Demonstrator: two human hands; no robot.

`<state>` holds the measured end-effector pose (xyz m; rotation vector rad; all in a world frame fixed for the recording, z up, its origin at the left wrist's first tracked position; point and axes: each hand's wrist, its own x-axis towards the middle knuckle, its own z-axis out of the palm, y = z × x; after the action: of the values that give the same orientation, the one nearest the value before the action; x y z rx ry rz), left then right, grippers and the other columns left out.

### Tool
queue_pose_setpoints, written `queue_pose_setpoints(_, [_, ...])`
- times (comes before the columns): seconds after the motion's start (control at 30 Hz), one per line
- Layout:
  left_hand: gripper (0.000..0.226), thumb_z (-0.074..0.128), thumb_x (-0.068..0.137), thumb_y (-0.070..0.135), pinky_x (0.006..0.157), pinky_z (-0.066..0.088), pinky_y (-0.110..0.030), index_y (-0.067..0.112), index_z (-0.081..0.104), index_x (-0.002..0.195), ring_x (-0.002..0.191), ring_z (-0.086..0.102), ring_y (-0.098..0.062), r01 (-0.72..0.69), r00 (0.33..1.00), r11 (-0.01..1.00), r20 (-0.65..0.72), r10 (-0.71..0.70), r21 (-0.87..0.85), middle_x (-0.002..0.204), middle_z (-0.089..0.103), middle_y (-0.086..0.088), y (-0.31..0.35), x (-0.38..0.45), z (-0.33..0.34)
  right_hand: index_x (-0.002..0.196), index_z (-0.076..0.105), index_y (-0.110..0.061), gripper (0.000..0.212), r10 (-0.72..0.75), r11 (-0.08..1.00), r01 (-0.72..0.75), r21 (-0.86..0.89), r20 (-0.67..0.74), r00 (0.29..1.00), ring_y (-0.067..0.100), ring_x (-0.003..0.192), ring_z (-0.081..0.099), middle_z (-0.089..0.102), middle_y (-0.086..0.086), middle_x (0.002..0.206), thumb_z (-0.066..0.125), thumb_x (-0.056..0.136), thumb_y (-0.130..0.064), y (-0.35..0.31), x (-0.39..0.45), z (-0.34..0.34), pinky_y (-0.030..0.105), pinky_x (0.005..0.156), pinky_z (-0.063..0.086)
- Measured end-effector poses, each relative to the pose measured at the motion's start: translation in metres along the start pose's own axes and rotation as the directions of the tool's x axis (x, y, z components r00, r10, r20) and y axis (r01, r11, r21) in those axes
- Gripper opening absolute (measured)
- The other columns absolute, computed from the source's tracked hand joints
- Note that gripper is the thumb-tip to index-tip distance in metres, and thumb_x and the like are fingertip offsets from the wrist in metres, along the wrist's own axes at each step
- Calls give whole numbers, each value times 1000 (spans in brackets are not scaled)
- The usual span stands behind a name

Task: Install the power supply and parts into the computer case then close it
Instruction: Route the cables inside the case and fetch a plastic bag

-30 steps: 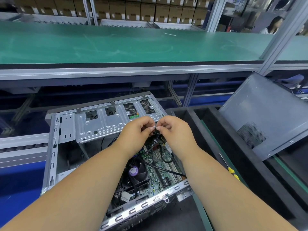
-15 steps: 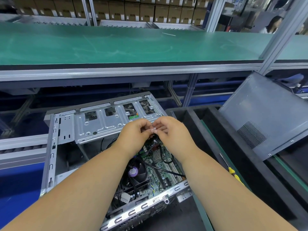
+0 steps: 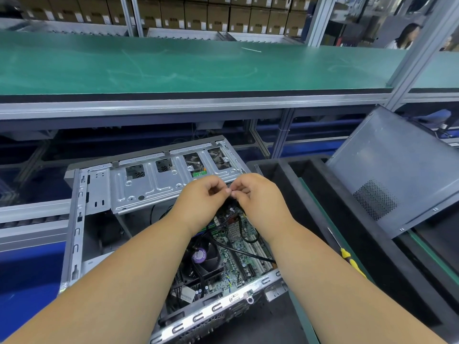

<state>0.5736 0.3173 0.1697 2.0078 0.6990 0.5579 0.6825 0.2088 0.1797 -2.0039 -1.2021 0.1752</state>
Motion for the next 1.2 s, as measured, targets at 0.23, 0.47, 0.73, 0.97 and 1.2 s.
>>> queue_pose_setpoints(0.23, [17,64,83,15,59,40,-28,17,61,66,59,45,-10,0,998,1000,-59,0,-4,64,53,1,2,-2,-6,88,71,-16,2,-56,994,54,-93,-17,998,10,77,54,58,-6,88,70,87,-14,0,0,3,27,73,47])
queue_pose_setpoints(0.47, [16,63,78,13,51,36,-23,17,59,63,49,39,-5,22,993,999,-120,-19,29,53,46,11,1,0,-12,83,70,-15,4,-102,972,90,-217,-48,994,9,78,45,51,-12,77,72,86,-16,1,2,4,22,68,31])
queue_pose_setpoints(0.73, [17,62,76,23,50,41,-27,16,53,62,56,51,-18,99,976,932,-219,-22,349,66,55,3,-3,3,-30,91,73,-18,14,-32,915,48,-401,48,998,21,97,46,66,-1,91,62,96,-23,3,7,6,35,82,45])
queue_pose_setpoints(0.97, [16,48,80,31,49,31,-24,20,57,72,68,52,-21,36,996,679,-83,37,733,74,54,4,8,-1,-29,94,72,-18,11,-66,863,104,-495,93,993,19,94,46,64,-1,92,61,96,-19,5,7,7,31,77,42])
queue_pose_setpoints(1.2, [25,54,89,43,57,30,-29,19,49,87,78,45,-20,-122,934,636,-129,333,762,84,45,3,19,-11,-18,96,68,-18,14,-125,821,176,-543,131,984,21,95,49,63,-1,97,66,87,-8,3,5,9,32,82,39])
